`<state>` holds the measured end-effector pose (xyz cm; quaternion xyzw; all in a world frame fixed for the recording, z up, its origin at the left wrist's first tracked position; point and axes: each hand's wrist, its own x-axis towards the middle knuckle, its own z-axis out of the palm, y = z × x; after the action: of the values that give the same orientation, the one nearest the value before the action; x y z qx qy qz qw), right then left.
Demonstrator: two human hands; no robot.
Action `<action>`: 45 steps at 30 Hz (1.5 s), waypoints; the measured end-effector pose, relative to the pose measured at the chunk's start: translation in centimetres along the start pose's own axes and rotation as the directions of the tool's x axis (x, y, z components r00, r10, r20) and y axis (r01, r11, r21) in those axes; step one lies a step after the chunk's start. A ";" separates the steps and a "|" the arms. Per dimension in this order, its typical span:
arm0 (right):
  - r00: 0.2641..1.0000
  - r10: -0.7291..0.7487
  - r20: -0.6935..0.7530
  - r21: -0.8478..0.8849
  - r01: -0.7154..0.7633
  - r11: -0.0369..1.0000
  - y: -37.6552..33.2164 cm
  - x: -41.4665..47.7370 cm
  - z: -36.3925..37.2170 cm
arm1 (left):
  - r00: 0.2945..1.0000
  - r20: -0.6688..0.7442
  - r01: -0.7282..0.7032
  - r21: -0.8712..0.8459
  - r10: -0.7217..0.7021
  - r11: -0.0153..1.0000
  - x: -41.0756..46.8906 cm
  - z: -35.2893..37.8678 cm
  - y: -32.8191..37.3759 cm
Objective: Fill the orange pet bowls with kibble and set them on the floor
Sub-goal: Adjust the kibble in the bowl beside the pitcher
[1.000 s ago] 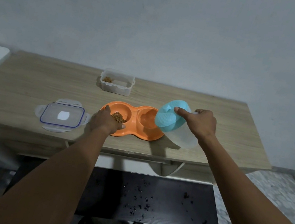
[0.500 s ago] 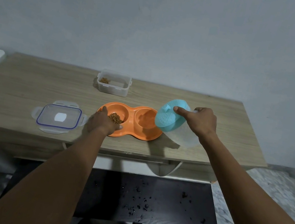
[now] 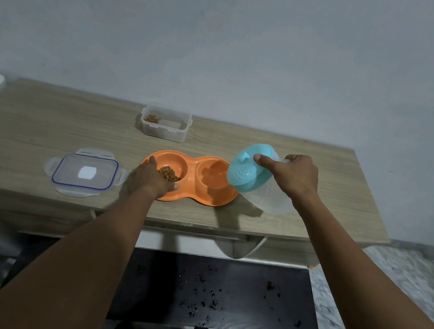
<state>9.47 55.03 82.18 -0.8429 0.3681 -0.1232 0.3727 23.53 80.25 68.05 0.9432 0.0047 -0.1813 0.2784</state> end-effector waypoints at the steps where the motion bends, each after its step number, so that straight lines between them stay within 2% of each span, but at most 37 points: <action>1: 1.000 -0.004 0.002 0.000 0.004 1.000 0.0 0.0 0.0 | 1.000 0.000 0.000 0.004 0.000 1.000 0.0 0.0 0.0; 17: 1.000 -0.025 0.000 -0.031 0.025 0.999 -0.6 -0.1 -0.4 | 1.000 0.010 0.012 -0.003 -0.012 1.000 0.1 0.0 -0.2; 31: 1.000 -0.007 0.005 0.025 0.007 1.000 0.6 0.9 0.1 | 1.000 0.009 0.014 -0.026 -0.014 1.000 -0.4 -0.3 0.1; 38: 0.997 0.080 0.010 0.145 -0.080 0.986 1.6 0.8 0.1 | 1.000 0.023 0.019 -0.024 -0.018 1.000 -0.9 -0.7 0.4; 45: 0.986 0.160 0.040 0.392 -0.162 0.905 2.4 1.5 0.6 | 0.998 0.038 0.049 -0.061 -0.047 0.997 -1.4 -1.2 0.9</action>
<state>9.56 53.22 79.92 -0.7178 0.4027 -0.1608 0.5447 22.78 80.23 69.99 0.9303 0.0279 -0.2051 0.3029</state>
